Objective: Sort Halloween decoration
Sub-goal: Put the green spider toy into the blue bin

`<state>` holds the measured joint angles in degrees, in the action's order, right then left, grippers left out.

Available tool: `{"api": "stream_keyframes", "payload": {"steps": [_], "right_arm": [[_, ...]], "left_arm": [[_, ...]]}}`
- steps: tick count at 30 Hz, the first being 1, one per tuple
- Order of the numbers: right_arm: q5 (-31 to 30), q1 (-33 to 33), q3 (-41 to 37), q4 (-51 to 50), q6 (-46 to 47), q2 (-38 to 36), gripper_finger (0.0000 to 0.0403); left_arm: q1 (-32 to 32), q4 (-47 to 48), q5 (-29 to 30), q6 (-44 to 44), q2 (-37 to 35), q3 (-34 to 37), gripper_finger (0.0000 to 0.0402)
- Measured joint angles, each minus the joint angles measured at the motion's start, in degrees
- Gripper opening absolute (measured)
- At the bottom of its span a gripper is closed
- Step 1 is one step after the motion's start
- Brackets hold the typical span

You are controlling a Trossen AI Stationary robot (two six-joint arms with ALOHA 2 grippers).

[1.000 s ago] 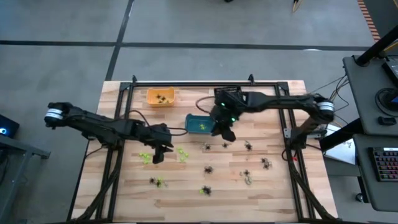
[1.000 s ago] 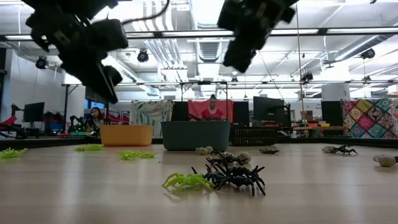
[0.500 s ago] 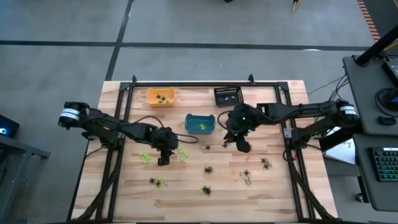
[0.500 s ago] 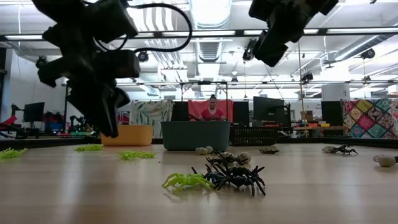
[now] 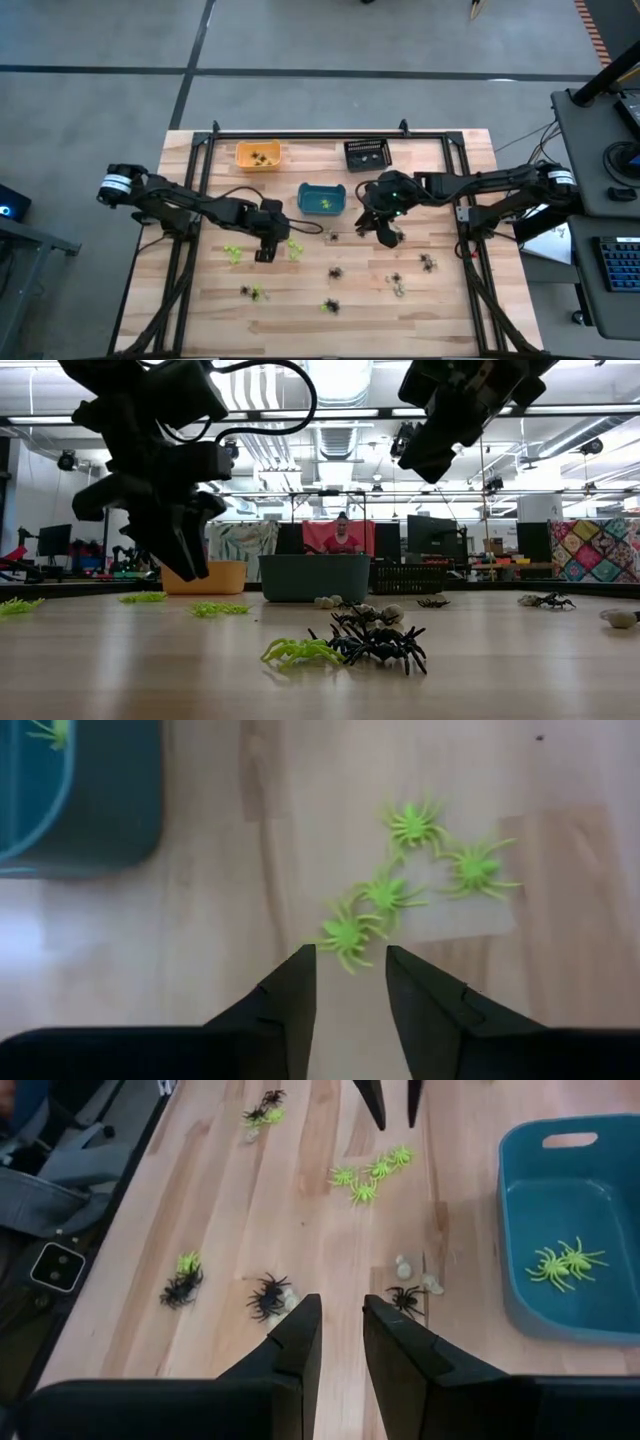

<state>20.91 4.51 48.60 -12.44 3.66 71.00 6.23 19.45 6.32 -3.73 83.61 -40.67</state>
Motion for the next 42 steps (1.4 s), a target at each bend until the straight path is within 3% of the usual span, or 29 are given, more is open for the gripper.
{"api": "stream_keyframes", "payload": {"steps": [8, 28, 33, 42], "right_arm": [[0.0, 0.0, -0.3, 1.7, -0.3, 0.0, 0.0068], [0.0, 0.0, -0.3, 2.5, -3.9, 0.0, 0.0068], [0.0, 0.0, -0.3, 2.5, -3.9, 0.0, 0.0068], [0.0, 0.0, -0.3, 2.5, -3.7, 0.0, 0.0068]], "left_arm": [[-0.9, -3.2, 0.8, -2.9, 0.5, 0.8, 0.0144], [-1.1, -4.4, 0.5, -0.7, 7.4, 0.6, 0.0146], [-1.1, -4.3, 0.5, -0.5, 7.2, 0.7, 0.0124], [-1.1, -4.2, -0.2, -0.5, 7.3, 0.7, 0.0048]]}}
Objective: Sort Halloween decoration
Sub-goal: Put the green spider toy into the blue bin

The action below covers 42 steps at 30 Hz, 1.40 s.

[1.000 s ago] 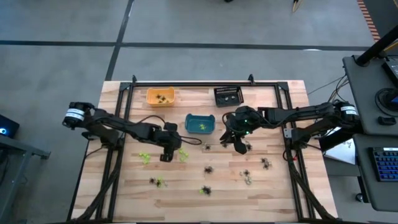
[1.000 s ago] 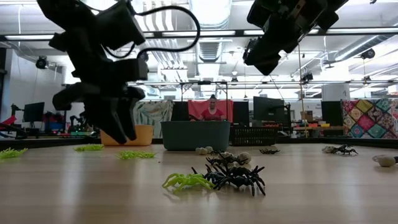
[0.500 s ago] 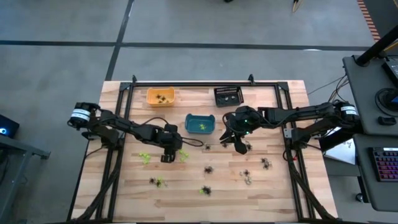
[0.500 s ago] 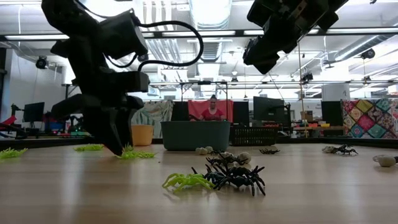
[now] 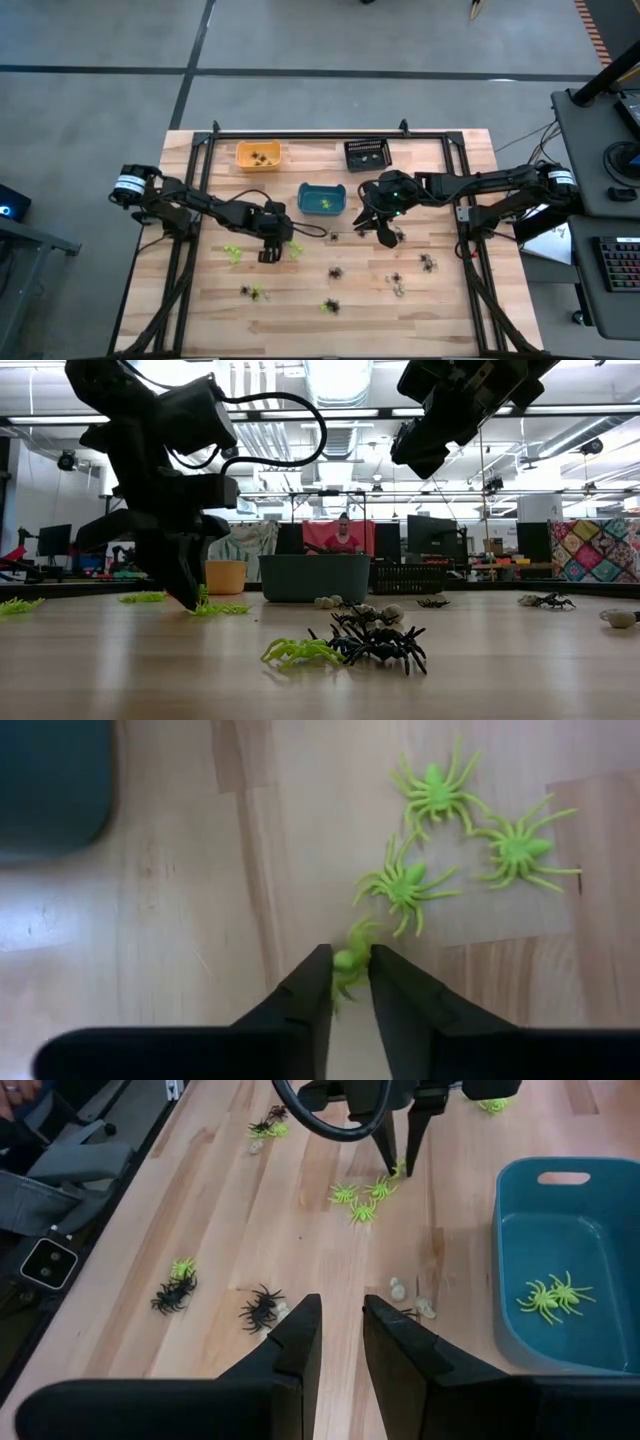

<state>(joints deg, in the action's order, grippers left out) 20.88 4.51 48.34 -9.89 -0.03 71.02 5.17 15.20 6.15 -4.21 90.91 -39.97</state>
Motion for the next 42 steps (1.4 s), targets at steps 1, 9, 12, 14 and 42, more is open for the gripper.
{"api": "stream_keyframes", "payload": {"steps": [1, 9, 12, 14, 42], "right_arm": [[0.0, 0.0, 0.0, 0.0, 0.0, 0.0, 0.0068], [0.0, 0.0, 0.0, 0.0, 0.0, 0.0, 0.0068], [0.0, 0.0, 0.0, 0.1, 0.0, 0.0, 0.0068], [0.0, 0.0, 0.0, 0.6, 0.0, 0.0, 0.0068], [-12.0, 2.1, 0.0, 8.4, -13.4, 0.0, 0.0068]], "left_arm": [[0.0, 0.0, 0.0, 0.0, 0.0, 0.0, 0.0041], [-0.1, 1.6, 1.2, 0.3, -1.4, 0.2, 0.0003], [-0.1, 3.5, 3.1, 0.3, -2.7, 0.3, 0.0002], [-0.1, 4.4, 4.3, 0.3, -4.2, 0.3, 0.0002], [-13.5, -31.6, -2.0, -16.8, -15.5, 0.1, 0.0001]]}}
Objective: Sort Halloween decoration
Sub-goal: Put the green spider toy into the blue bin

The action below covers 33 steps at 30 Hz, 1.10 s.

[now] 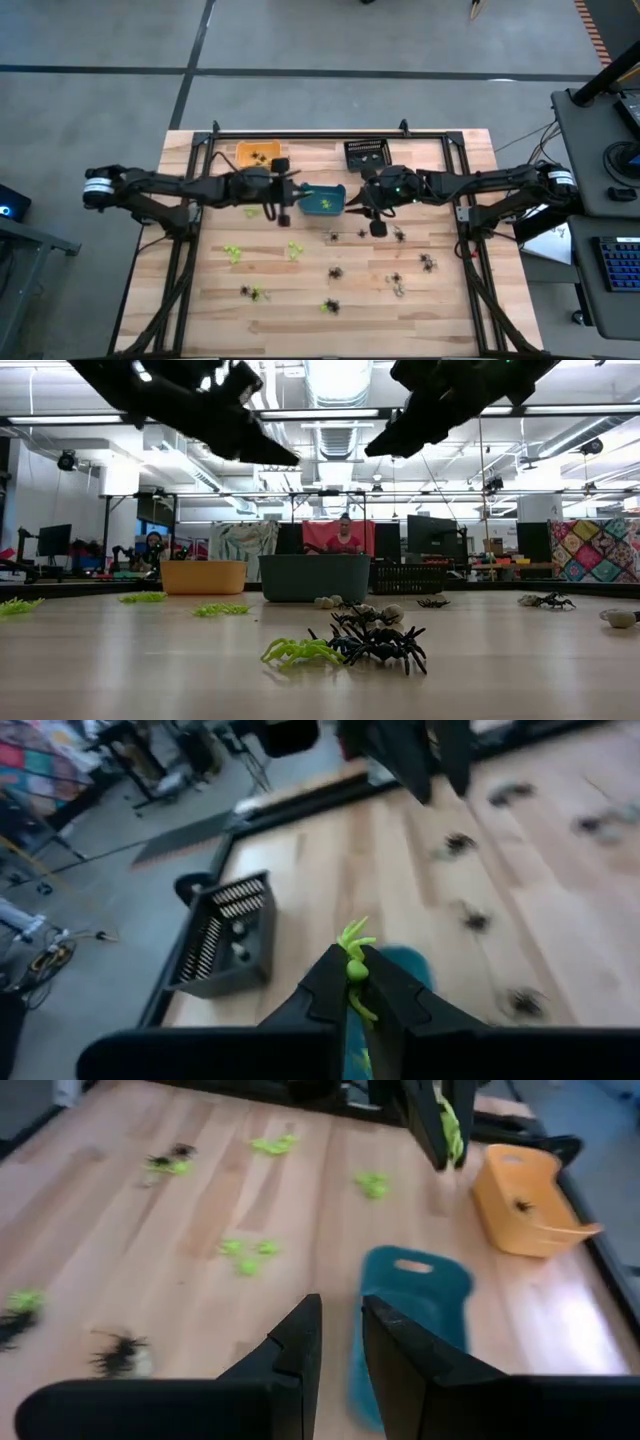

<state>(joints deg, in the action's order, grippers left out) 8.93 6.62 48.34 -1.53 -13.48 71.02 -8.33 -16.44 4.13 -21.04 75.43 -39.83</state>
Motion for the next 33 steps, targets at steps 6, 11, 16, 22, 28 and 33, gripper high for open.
{"api": "stream_keyframes", "payload": {"steps": [6, 11, 16, 22, 28, 33], "right_arm": [[0.0, 6.3, 0.0, 0.8, -5.7, -0.1, 0.0068], [0.0, 14.5, 0.0, 2.2, -8.8, 0.0, 0.0068], [0.3, 20.2, 0.0, 4.0, -8.7, 0.0, 0.0068], [0.5, 21.9, 0.0, 4.0, -8.7, 0.0, 0.0068], [0.5, 21.8, 0.0, 3.1, -8.7, 0.0, 0.0068], [0.5, 21.8, 0.0, 3.1, -8.6, 0.0, 0.0068]], "left_arm": [[-4.7, -8.0, -0.4, 0.4, 7.4, 0.0, 0.0001], [-9.0, -4.1, -1.5, -0.3, 11.5, -1.5, 0.0001], [-9.9, 7.5, -5.9, -2.0, 14.7, -6.4, 0.0001], [-10.3, 16.8, -10.3, -2.0, 20.4, -14.7, 0.0001], [-11.6, 25.4, -14.4, -2.0, 24.7, -20.5, 0.0001], [-12.4, 29.2, -16.9, -2.0, 25.7, -22.5, 0.0001]]}}
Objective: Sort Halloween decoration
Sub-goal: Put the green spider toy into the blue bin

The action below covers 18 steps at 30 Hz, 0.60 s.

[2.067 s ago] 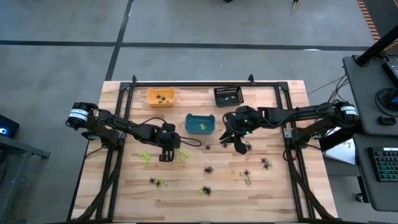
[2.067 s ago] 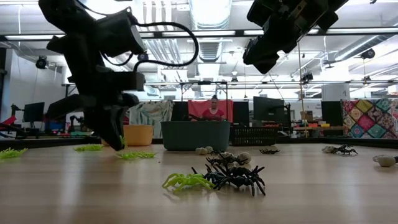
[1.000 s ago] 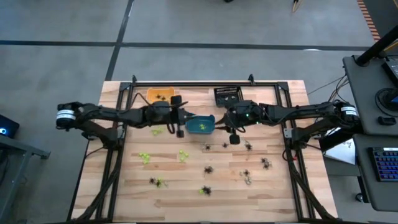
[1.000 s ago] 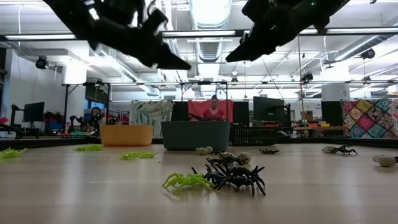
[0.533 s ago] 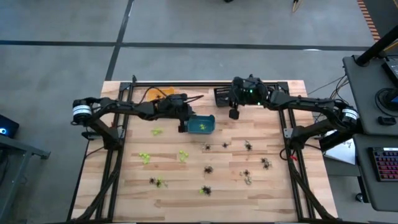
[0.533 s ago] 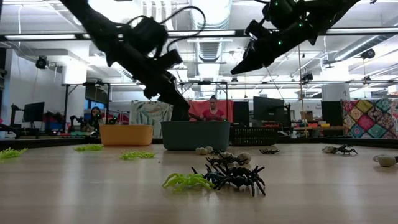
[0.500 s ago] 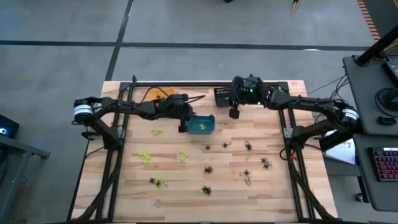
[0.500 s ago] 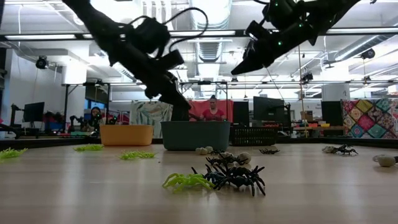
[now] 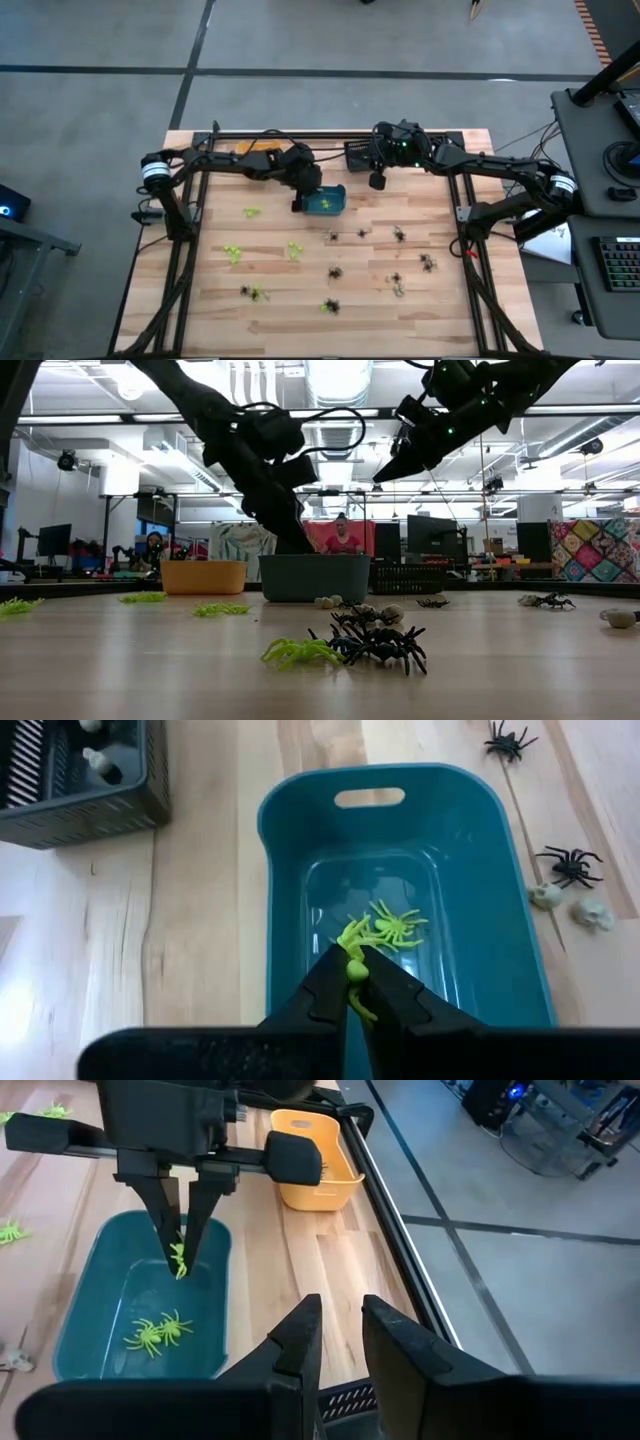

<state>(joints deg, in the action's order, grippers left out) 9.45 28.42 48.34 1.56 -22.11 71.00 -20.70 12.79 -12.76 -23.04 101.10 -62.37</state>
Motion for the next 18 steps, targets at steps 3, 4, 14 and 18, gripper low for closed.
{"api": "stream_keyframes", "payload": {"steps": [3, 4, 14, 18], "right_arm": [[0.0, 0.0, 0.0, 0.0, 0.9, 0.0, 0.0068], [0.0, 0.0, 0.0, 0.0, 1.5, 0.0, 0.0068], [0.0, 0.0, 0.0, -1.0, 8.3, -0.3, 0.0068], [0.0, 0.0, 0.0, -2.2, 12.3, -0.9, 0.0068]], "left_arm": [[-0.2, 0.2, -0.3, 0.7, 0.0, 0.1, 0.0002], [-0.2, 0.3, -0.4, 1.2, -0.1, 0.1, 0.0003], [-0.2, 0.3, -2.9, 2.4, -0.4, 0.2, 0.0066], [-0.2, 1.8, -2.9, 2.4, -1.5, 0.2, 0.0092]]}}
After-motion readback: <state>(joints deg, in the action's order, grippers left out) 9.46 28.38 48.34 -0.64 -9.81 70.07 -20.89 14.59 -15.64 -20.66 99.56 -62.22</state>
